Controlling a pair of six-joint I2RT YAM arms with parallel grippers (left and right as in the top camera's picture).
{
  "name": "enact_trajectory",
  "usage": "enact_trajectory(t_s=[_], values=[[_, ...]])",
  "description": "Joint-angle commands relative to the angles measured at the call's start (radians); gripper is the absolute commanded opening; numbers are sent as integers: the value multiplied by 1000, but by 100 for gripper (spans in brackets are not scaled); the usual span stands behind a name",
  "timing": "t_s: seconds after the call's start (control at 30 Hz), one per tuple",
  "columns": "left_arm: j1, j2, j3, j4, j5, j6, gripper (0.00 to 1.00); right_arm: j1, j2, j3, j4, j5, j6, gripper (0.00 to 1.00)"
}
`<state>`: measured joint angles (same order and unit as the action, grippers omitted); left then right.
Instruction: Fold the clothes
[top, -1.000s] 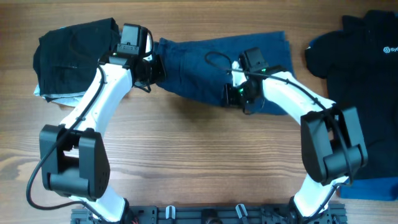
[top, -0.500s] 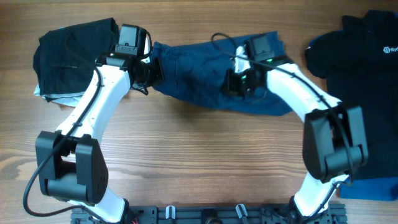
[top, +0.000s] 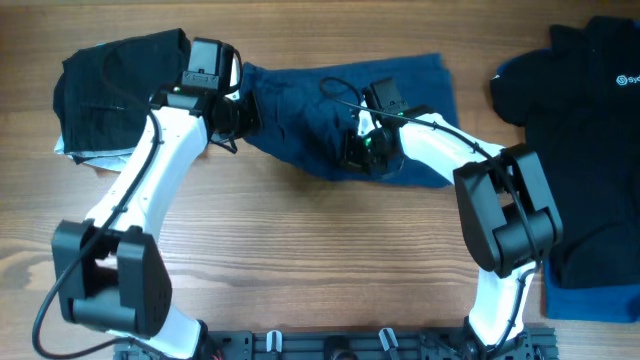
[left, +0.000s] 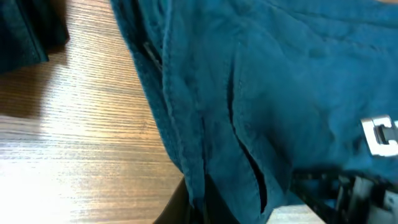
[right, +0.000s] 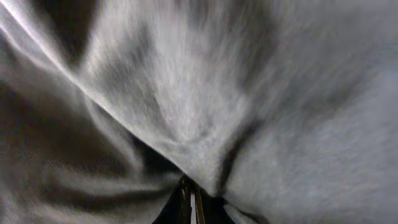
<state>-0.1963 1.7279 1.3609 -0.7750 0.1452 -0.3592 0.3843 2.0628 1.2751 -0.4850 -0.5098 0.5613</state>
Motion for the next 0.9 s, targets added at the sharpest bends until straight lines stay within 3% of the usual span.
enact_trajectory(t_s=[0.0, 0.13, 0.27, 0.73, 0.87], values=[[-30, -68, 28, -8, -9, 29, 4, -26, 27, 53, -1, -71, -11, 4], [-51, -80, 28, -8, -15, 68, 4, -64, -17, 130, -16, -113, -24, 4], [-53, -79, 28, -19, -16, 68, 4, -74, -36, 153, 87, -111, -23, 5], [-53, -79, 28, -24, -16, 69, 4, 93, 141, 150, 176, 281, 51, 5], [-53, -79, 28, -34, -17, 70, 4, 103, 176, 150, 199, 284, 46, 4]])
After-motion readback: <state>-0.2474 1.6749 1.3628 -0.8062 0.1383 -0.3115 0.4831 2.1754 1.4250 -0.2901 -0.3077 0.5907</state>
